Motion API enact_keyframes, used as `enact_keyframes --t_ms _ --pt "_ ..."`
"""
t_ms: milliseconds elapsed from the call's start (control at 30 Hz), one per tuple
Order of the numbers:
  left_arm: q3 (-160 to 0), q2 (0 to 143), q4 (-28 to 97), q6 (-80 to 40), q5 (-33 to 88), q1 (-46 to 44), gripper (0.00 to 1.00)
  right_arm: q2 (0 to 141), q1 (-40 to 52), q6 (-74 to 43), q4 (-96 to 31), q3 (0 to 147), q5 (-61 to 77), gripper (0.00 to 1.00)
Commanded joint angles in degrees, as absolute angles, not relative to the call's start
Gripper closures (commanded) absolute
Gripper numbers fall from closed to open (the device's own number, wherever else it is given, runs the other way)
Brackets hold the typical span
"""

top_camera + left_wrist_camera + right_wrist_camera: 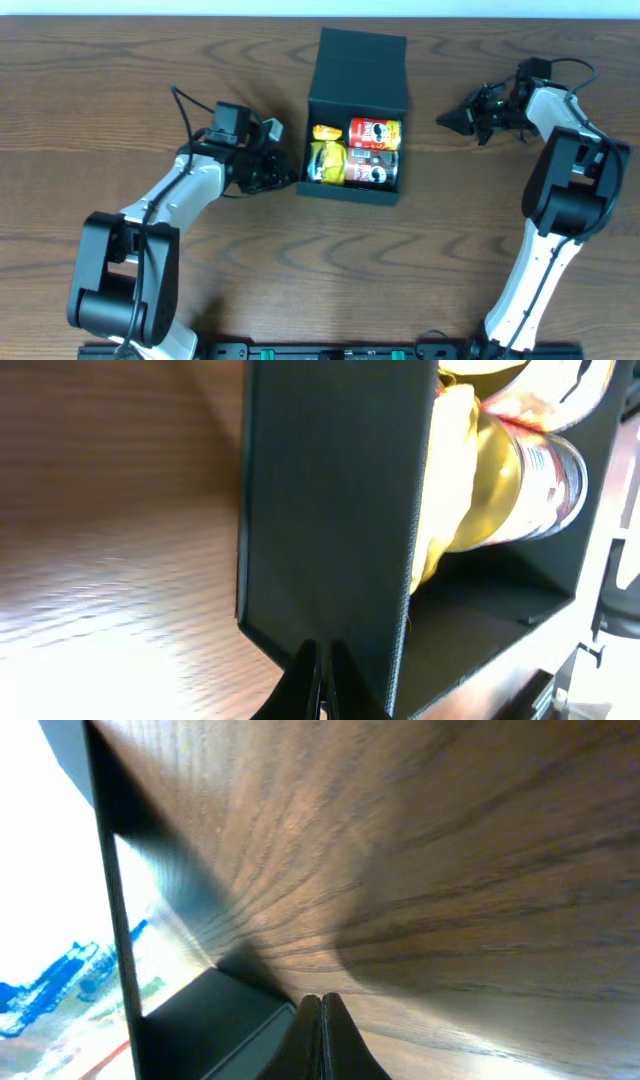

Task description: Pack container

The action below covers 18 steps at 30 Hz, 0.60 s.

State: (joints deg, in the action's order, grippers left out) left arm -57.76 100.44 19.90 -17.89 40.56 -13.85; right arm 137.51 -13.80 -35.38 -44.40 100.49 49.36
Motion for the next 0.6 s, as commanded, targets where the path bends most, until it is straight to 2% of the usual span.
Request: enact_keyframes --t_ms 0,200,333,433,567 --pt "-57.41 100.84 19.92 -18.46 41.80 -14.50 0.94 137.36 -12.64 -36.23 -43.44 100.40 51.29 0.98" --pt "-57.41 100.84 19.97 -18.44 40.27 -12.32 0.94 137.36 -11.88 -40.56 -35.16 100.40 54.08 0.99" --pt "-57.41 101.19 15.11 -22.63 28.73 -9.28 0.94 137.36 -11.14 -43.29 -32.47 100.40 53.58 0.99" --pt "-59.94 104.92 6.63 -26.04 36.86 -6.07 0.95 137.36 -9.61 -48.21 -31.18 100.42 49.93 0.98" --pt "-69.12 112.18 9.17 -28.27 40.53 -4.43 0.94 137.36 -7.46 -49.89 -28.88 101.38 49.93 0.98"
